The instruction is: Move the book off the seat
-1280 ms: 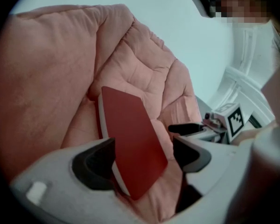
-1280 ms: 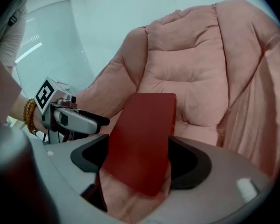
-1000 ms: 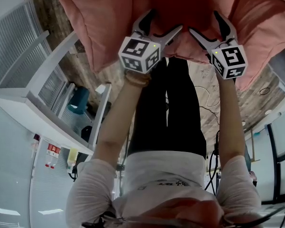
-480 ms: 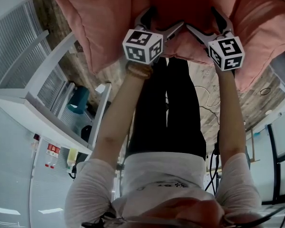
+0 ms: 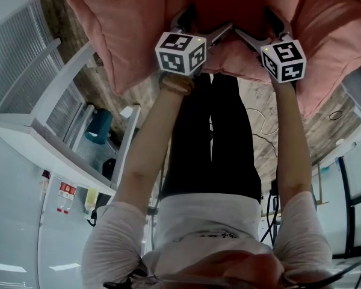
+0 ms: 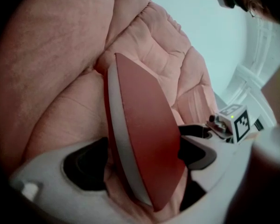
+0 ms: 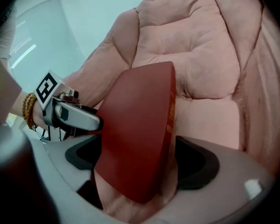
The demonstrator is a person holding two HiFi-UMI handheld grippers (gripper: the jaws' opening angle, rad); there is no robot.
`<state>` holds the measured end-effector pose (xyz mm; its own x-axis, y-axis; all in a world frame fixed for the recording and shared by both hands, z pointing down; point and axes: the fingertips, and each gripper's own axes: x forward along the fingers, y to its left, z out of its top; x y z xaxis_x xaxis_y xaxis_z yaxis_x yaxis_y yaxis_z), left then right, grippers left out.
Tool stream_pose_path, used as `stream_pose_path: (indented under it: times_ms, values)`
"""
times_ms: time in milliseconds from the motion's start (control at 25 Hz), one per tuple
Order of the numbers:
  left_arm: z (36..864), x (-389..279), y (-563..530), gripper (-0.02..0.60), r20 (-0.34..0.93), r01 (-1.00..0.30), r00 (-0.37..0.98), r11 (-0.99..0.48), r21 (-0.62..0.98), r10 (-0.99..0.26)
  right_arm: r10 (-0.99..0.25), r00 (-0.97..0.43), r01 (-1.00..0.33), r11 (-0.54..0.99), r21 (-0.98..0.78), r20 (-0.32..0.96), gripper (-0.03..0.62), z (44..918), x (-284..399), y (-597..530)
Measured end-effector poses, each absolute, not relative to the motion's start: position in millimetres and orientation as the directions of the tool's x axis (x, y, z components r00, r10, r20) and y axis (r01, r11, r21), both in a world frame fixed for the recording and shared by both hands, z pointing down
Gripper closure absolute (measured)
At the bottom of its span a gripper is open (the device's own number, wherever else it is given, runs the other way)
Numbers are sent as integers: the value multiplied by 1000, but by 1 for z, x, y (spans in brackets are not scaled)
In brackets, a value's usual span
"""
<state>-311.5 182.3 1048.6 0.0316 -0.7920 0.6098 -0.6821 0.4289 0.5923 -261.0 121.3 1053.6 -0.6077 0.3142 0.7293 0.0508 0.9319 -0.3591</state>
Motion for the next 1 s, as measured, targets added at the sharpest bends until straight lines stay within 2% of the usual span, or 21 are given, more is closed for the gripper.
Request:
stream_pose_path:
  times_ms: [720, 1000]
  values:
    - [1050, -308, 179, 106, 623, -702, 75, 403, 587, -778, 353, -576, 63, 918, -390, 737, 98, 1058, -264, 128]
    - [1043, -309, 178, 106, 627, -702, 85, 400, 589, -774, 363, -580, 54, 910, -410, 729, 121, 1049, -263, 127]
